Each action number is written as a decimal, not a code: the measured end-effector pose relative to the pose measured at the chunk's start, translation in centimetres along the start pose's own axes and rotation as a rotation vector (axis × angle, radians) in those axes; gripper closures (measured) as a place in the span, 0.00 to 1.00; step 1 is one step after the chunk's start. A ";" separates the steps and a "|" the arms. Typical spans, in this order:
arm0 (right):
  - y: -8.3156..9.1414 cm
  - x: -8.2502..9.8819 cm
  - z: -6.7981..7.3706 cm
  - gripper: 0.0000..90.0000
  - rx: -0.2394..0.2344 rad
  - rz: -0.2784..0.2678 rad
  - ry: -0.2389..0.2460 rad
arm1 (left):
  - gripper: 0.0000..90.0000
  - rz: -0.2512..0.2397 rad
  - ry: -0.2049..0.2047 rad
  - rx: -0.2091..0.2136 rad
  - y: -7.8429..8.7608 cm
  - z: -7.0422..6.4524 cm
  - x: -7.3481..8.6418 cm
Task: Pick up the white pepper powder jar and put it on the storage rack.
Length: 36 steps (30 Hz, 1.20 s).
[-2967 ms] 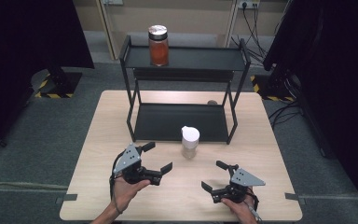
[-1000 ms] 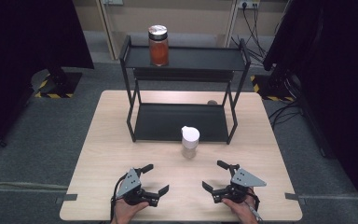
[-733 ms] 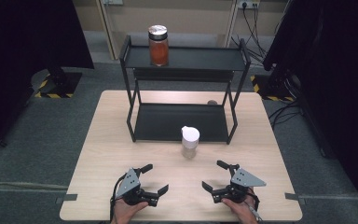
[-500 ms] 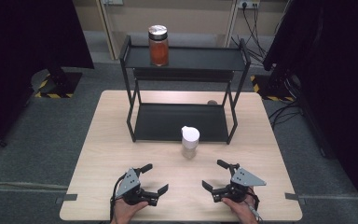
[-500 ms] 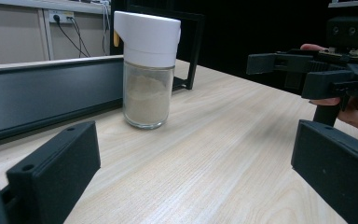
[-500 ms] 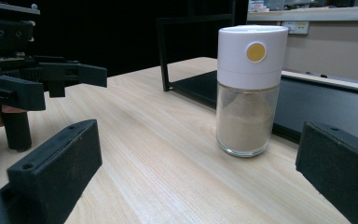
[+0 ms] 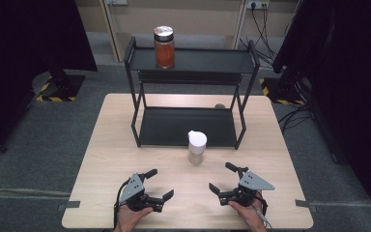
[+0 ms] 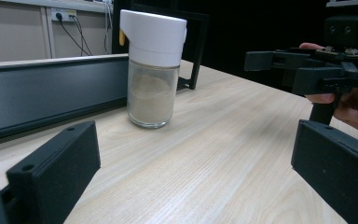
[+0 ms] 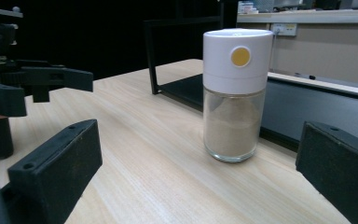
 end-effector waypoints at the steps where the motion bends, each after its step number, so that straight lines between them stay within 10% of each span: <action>1: -0.1 0.0 -0.1 0.01 0.003 0.002 0.003 | 0.01 -0.001 -0.001 -0.001 0.0 0.0 0.0; 36: -6.8 -1.7 -2.8 0.01 0.076 0.043 0.018 | 0.01 -0.004 0.000 -0.012 0.0 0.1 -0.1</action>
Point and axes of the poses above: each handheld gripper's, and its own axes: y roughly backward along the jaws, x roughly out of its underside, z roughly to its left, the point moved 9 cm from there along -y, roughly forward along the jaws, and after that the axes turned 12 degrees about y, right-handed, at the moved point
